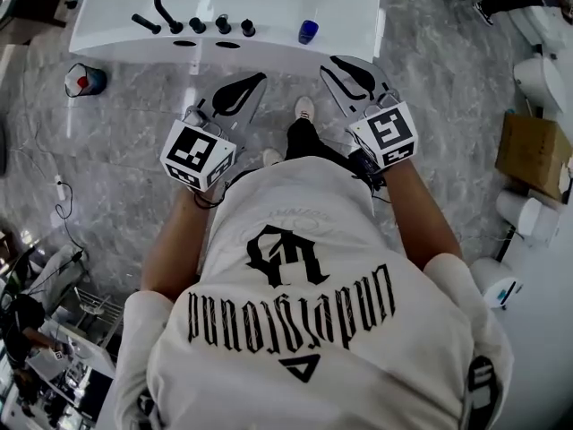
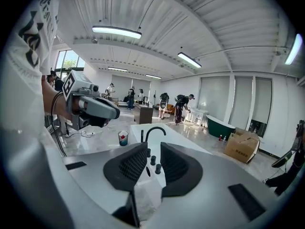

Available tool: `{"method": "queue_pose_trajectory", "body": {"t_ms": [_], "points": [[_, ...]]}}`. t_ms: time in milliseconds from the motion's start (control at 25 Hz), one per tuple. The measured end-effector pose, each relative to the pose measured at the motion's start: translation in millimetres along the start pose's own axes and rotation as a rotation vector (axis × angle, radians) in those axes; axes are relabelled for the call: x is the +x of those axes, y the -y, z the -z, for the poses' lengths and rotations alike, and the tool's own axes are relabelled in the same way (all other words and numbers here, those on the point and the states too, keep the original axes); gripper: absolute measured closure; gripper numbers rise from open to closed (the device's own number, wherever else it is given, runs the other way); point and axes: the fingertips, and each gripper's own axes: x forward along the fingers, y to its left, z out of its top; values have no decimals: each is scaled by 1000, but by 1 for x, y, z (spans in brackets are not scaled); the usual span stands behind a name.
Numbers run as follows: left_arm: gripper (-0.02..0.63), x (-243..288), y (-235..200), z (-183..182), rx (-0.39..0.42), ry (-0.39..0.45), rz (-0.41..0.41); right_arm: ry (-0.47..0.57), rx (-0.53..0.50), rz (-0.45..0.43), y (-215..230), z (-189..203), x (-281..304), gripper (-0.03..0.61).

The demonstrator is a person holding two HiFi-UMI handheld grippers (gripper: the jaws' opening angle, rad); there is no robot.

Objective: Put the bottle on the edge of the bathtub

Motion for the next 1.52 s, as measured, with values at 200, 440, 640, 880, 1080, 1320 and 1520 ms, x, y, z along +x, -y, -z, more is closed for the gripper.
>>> {"method": "queue_pose_trajectory", "body": {"t_ms": [200, 440, 640, 880, 1080, 1320, 1520], "points": [[598, -18, 15, -9, 3, 22, -5, 23, 3, -21, -12, -10, -13, 531], [598, -30, 33, -10, -6, 32, -4, 41, -5, -5, -18, -22, -33, 552], [598, -40, 48, -10, -10, 25, 26, 32, 29, 20, -27, -20, -54, 561], [598, -45, 63, 6, -30, 4, 37, -1, 61, 9, -44, 0, -76, 563], [598, -43, 70, 16, -37, -18, 42, 20, 57, -1, -46, -1, -87, 563], [598, -26, 91, 19, -17, -39, 57, 51, 61, -3, -39, 4, -113, 563], [598, -9, 120, 17, -7, -55, 73, 63, 87, -9, -31, 19, -143, 563]]}}
